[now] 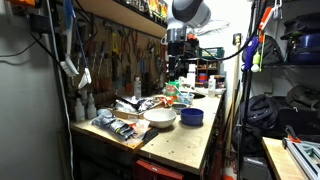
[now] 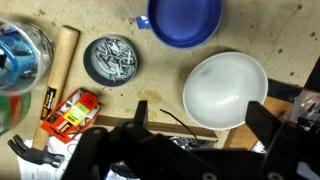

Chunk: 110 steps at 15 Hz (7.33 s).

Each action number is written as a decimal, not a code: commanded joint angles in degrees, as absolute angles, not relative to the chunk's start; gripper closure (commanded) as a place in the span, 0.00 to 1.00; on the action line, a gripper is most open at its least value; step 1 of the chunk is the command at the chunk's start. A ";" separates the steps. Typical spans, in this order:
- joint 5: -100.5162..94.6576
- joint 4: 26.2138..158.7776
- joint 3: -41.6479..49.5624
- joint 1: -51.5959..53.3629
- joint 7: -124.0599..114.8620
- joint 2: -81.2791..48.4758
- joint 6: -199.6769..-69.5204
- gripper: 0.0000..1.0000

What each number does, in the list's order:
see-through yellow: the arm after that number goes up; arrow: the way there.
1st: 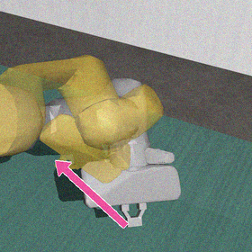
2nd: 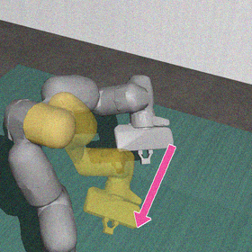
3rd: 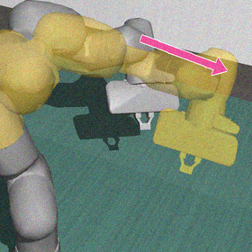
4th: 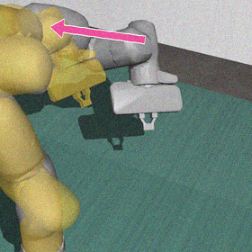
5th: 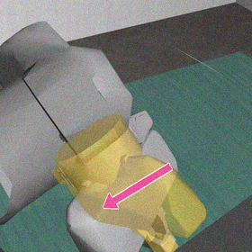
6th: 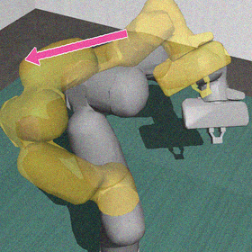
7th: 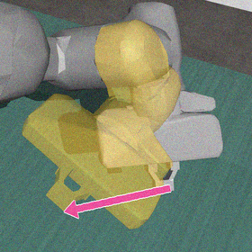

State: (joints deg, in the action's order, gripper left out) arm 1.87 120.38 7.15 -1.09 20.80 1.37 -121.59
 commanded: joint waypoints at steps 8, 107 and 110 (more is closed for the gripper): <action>0.58 110.48 3.19 -2.84 24.46 -10.91 -118.84 0.00; 3.94 113.15 -1.92 -2.15 10.43 -14.34 -123.97 0.99; 5.51 114.46 -2.28 -2.30 11.47 -14.69 -123.62 0.99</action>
State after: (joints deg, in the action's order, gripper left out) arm 3.48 111.41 -1.88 -2.18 10.01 -16.02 -123.26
